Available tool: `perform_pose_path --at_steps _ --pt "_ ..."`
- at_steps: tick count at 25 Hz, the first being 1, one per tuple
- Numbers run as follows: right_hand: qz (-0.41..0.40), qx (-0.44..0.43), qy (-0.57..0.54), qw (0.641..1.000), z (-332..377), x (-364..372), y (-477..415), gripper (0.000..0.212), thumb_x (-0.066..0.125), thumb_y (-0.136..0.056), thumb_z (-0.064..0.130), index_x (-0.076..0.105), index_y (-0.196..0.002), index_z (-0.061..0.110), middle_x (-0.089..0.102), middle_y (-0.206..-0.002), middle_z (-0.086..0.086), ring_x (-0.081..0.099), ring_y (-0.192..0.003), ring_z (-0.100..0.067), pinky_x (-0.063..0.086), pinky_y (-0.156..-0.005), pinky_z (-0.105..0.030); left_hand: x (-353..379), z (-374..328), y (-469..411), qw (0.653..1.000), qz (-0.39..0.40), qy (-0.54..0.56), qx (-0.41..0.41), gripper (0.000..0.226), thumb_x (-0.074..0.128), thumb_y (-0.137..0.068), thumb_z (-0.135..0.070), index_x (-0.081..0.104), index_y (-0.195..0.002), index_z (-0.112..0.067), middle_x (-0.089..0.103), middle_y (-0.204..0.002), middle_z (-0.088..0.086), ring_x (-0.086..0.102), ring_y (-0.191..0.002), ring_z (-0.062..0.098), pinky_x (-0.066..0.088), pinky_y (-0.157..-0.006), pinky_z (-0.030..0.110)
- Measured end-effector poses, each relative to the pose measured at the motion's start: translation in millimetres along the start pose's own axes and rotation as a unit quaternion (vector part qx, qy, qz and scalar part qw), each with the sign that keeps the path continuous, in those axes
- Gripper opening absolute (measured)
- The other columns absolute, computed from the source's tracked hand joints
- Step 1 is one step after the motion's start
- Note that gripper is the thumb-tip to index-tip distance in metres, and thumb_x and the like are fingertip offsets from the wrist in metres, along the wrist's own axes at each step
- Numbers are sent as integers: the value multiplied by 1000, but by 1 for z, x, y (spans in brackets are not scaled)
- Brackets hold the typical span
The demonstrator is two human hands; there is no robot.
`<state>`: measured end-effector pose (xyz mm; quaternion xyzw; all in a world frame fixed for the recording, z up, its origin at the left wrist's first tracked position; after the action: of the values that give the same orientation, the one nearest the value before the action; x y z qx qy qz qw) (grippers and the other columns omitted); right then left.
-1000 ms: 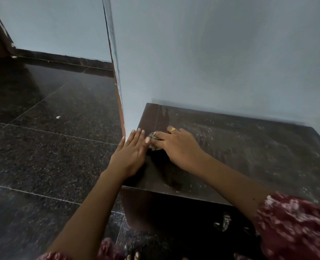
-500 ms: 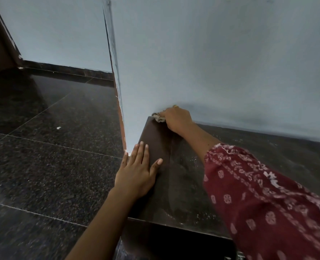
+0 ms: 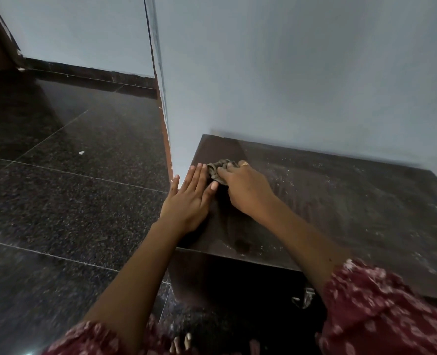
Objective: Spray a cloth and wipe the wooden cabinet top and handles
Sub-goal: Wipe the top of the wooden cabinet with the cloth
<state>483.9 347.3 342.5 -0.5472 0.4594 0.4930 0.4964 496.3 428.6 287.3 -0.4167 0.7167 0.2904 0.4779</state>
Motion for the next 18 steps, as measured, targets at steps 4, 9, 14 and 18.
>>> perform_pose_path --at_steps 4,9,14,18 --pt "21 -40 1 999 27 -3 60 55 47 -87 10 34 -141 14 40 -147 -11 39 -128 -30 42 -98 -38 -1 -1 8 998 14 65 2 57 2 -96 -43 -5 -148 -20 -6 -159 -6 -13 -144 5 -12 -119 36" --pt "36 -95 -5 995 43 -5 118 58 38 -89 6 27 -144 21 31 -153 -7 37 -127 -32 39 -94 -39 4 -4 8 998 35 42 -8 59 2 -96 -46 3 -149 -19 0 -160 -3 -10 -146 9 -13 -117 37" --pt "41 -124 0 991 28 -9 146 56 30 -89 9 33 -142 26 35 -152 -1 42 -124 -30 40 -92 -38 13 -13 7 999 53 -3 2 60 3 -96 -47 -1 -149 -18 -6 -160 -3 -14 -145 10 -13 -116 38" --pt "5 -116 46 992 12 -20 148 56 63 -76 5 56 -127 28 59 -133 3 62 -103 -28 51 -77 -30 14 -14 8 999 51 -14 0 60 5 -97 -47 -3 -149 -19 -8 -159 -4 -14 -145 9 -13 -116 36"
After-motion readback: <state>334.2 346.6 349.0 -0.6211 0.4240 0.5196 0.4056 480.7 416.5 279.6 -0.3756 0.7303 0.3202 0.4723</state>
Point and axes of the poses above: each hand's wrist, its own y-axis away from the middle knuckle, its own x-axis out of the palm, z = x × y, the point moved 10 cm from there along -y, towards the middle knuckle
